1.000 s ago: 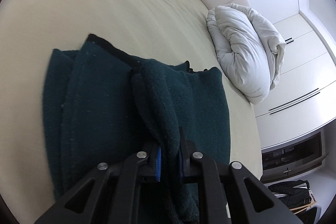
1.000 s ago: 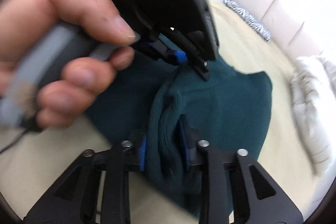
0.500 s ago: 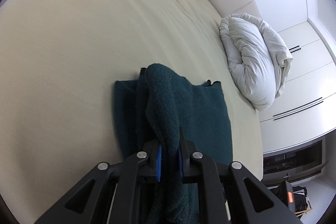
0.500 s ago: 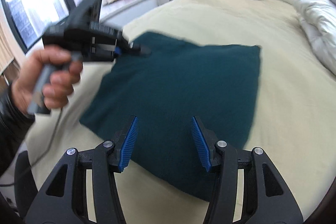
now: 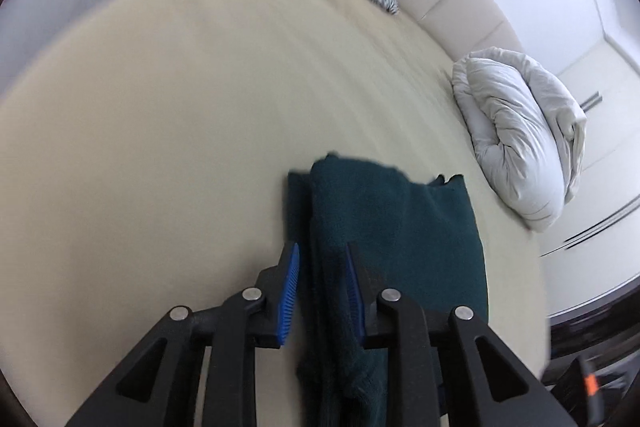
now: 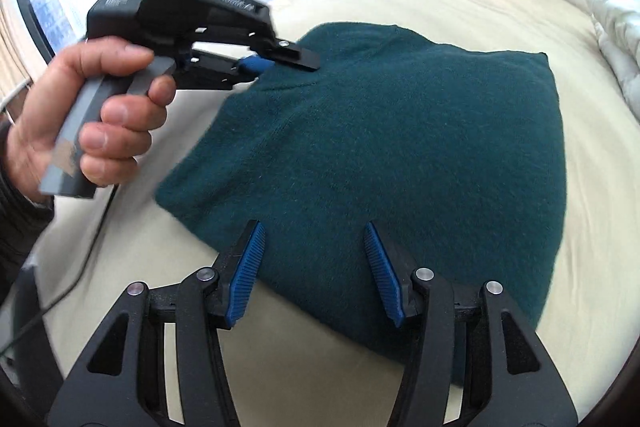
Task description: Fold small clothes
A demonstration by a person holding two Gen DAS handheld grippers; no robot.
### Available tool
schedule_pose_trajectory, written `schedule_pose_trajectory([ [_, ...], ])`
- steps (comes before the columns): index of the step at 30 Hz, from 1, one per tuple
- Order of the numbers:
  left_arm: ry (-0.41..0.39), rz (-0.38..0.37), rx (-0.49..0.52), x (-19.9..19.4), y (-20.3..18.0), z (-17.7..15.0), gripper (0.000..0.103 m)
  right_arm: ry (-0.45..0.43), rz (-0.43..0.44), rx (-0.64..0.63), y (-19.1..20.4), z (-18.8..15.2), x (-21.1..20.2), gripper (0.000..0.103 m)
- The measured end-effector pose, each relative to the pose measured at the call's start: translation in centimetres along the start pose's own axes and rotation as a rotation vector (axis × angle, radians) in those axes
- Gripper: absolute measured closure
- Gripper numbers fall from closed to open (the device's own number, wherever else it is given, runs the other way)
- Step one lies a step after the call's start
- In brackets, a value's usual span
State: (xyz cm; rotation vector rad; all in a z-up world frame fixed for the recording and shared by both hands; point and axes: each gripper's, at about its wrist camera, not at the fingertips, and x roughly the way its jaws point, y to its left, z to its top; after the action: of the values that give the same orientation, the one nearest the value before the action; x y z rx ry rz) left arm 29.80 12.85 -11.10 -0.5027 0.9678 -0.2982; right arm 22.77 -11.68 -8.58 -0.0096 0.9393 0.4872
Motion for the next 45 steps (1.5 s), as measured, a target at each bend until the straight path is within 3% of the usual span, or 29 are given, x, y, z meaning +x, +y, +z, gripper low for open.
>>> schedule_pose_trajectory([
  [4, -0.072, 0.055, 0.202, -1.8, -4.9, -2.5, 0.079, -0.088, 0.120, 0.160, -3.2, 0.0, -3.1, 0.052],
  [7, -0.034, 0.115, 0.294, 0.3, -6.8, -4.4, 0.079, -0.091, 0.206, 0.302, -5.3, 0.5, -3.1, 0.052],
  [9, 0.008, 0.131, 0.268, 2.0, -5.9, -5.2, 0.079, -0.053, 0.259, 0.368, -6.4, -0.3, -2.6, 0.052],
  [11, -0.001, 0.133, 0.256, 2.4, -4.9, -5.7, 0.085, -0.008, 0.284, 0.421, -7.7, -1.4, -1.9, 0.054],
  [17, -0.019, 0.135, 0.311, 2.3, -4.4, -6.9, 0.085, 0.010, 0.434, 0.512, -11.2, -3.8, -2.0, 0.055],
  [20, -0.019, 0.109, 0.285, 2.6, -3.9, -7.1, 0.085, 0.020, 0.473, 0.551, -13.2, -3.8, -1.2, 0.057],
  [23, -0.016, 0.091, 0.268, 2.0, -3.6, -7.0, 0.085, 0.028, 0.472, 0.551, -13.6, -3.1, -2.3, 0.057],
  [26, -0.054, 0.117, 0.251, 0.2, -4.8, -6.2, 0.084, -0.032, 0.482, 0.589, -14.3, -1.8, -5.4, 0.054],
  [30, -0.124, 0.105, 0.277, -1.1, -7.4, -3.9, 0.066, -0.098, 0.485, 0.603, -16.6, 2.3, -6.2, 0.054],
  [33, -0.070, 0.142, 0.315, 2.2, -8.6, -1.5, 0.064, -0.089, 0.483, 0.610, -17.0, 6.9, -3.5, 0.054],
  [38, 0.039, 0.197, 0.291, 8.1, -7.2, 0.9, 0.064, -0.020, 0.453, 0.650, -18.3, 11.5, 2.2, 0.055],
  [43, 0.017, 0.144, 0.292, 8.7, -6.0, 0.3, 0.063, -0.042, 0.466, 0.721, -21.1, 13.5, 4.5, 0.056],
  [45, 0.026, 0.133, 0.283, 9.0, -5.8, 0.4, 0.063, -0.038, 0.412, 0.739, -22.5, 14.2, 5.2, 0.056],
])
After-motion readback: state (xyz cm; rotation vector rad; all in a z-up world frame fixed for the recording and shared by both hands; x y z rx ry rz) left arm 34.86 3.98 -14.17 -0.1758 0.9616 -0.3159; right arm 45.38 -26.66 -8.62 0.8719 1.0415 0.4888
